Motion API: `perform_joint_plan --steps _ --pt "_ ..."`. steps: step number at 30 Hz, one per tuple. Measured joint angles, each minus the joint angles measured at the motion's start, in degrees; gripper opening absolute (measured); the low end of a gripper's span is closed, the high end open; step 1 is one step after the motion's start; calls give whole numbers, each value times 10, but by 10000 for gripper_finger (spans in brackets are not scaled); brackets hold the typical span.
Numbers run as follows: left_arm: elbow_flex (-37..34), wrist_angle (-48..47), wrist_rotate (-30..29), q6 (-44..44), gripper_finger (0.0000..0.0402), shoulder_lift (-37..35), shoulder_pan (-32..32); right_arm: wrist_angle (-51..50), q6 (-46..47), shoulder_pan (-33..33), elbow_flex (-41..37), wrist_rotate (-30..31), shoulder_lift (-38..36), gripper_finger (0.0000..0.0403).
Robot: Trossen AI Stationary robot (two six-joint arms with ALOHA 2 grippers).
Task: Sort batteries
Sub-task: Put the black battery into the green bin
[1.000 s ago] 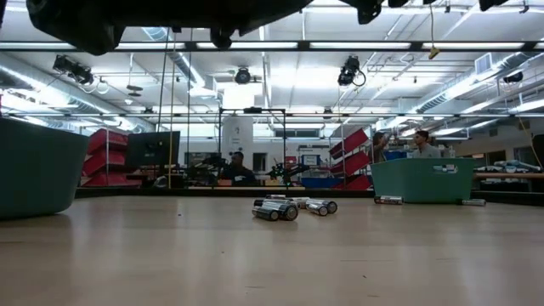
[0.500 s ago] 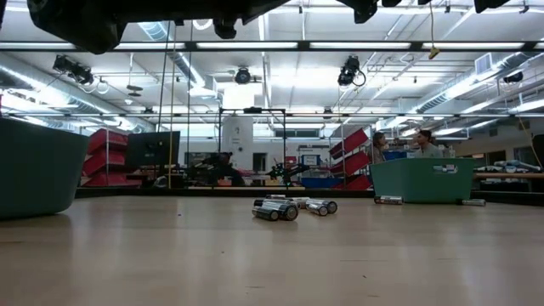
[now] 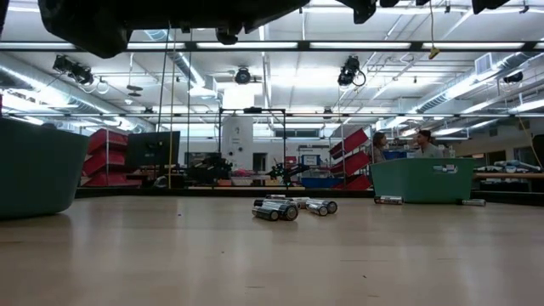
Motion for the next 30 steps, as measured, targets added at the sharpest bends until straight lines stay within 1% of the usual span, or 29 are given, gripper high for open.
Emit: perform_joint_plan --steps 7,9,13,18,22,26,30 --pt "0 0 4 -1 15 0 1 0 -3 0 0 2 0 94" --pt "0 0 14 -2 15 0 1 0 -4 -1 0 8 0 82" --pt "0 0 41 -2 15 0 2 0 -5 -3 0 5 0 59" --pt "0 0 47 -2 15 0 2 0 -17 -3 0 -10 -1 20" --pt "0 0 49 -2 18 0 2 0 -15 -3 0 -12 -1 16" --pt "0 0 50 -2 39 0 2 0 -11 -3 0 -12 -1 16" --pt "0 0 50 -11 86 0 2 -1 -6 -4 0 -10 -1 16"
